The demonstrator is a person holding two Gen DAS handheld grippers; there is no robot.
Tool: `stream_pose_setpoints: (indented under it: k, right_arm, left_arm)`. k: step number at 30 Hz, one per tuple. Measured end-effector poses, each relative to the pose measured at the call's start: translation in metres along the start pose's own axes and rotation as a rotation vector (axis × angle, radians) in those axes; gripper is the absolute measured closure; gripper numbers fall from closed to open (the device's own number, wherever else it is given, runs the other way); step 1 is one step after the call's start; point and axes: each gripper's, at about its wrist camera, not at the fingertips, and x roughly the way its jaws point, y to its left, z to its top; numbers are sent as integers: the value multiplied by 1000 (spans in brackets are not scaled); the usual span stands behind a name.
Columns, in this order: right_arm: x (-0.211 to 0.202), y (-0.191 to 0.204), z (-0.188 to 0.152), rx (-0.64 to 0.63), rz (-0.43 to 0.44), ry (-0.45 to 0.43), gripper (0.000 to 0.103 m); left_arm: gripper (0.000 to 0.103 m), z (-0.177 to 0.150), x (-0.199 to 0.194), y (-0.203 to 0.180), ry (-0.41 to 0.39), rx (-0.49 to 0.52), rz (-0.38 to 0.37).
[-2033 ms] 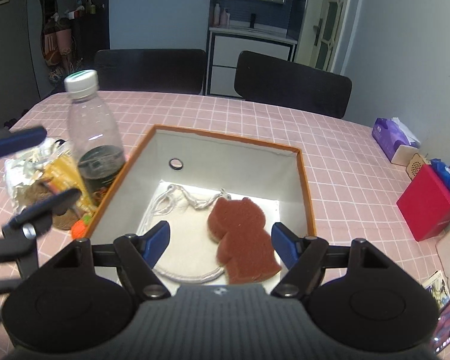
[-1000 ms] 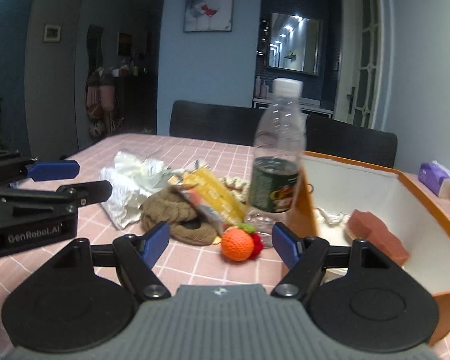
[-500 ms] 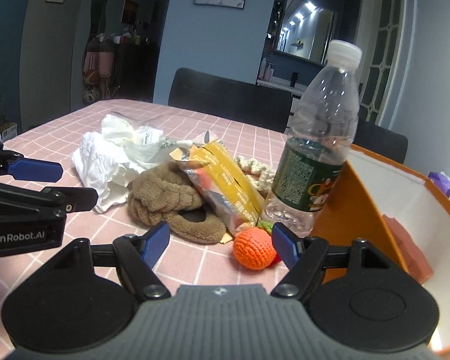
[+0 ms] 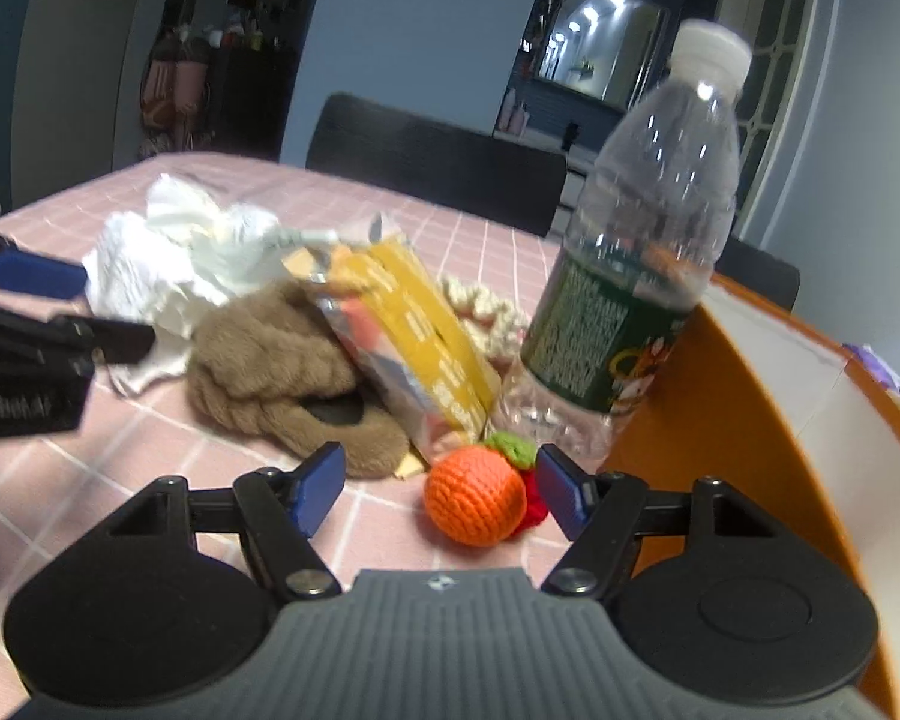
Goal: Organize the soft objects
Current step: 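Move both grippers back toward the remaining items on the table, then grasp the white crumpled cloth with the left gripper while the right gripper grasps the orange crochet toy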
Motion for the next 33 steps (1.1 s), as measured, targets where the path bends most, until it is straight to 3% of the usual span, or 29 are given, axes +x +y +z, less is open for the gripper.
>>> stream_pose_setpoints:
  k: [4,7,8,11,12,16,19,22,27,30,33]
  right_arm:
    - [13,-3,-4,9,-8,47,35]
    - [21,-3,-6,16,2,74,44]
    - [21,-3,-6,16,-7,72,51]
    - [20,-4,-8,2,-37,62,63]
    - [19,-5,-8,4,-42,60,64]
    - [16,-11,-12,4,-31,53,64]
    - [10,-9,-12,3,-9,45,65]
    - [-3,-5,-11,-13,27,18,65]
    - [-23,2,-14,0,115,10,65]
    - [-33,7,-18,0,148,13,65]
    - [-35,10,-21,3,173,20,65]
  left_arm:
    - [25,3,14,-1,32,40,40]
    - [28,0,28,-5,77,61,97]
    - [31,-1,30,-7,80,62,125]
    - [57,-6,32,-7,91,63,162]
    - [75,-8,31,-5,102,44,154]
    - [90,-14,19,2,107,-12,152]
    - [90,-21,-1,7,108,-24,134]
    - [90,-26,-24,9,130,-50,65]
    - [89,-38,-58,-5,149,-2,-47]
    - [74,-42,-70,-9,139,18,-87]
    - [55,-42,-79,-11,108,105,-88]
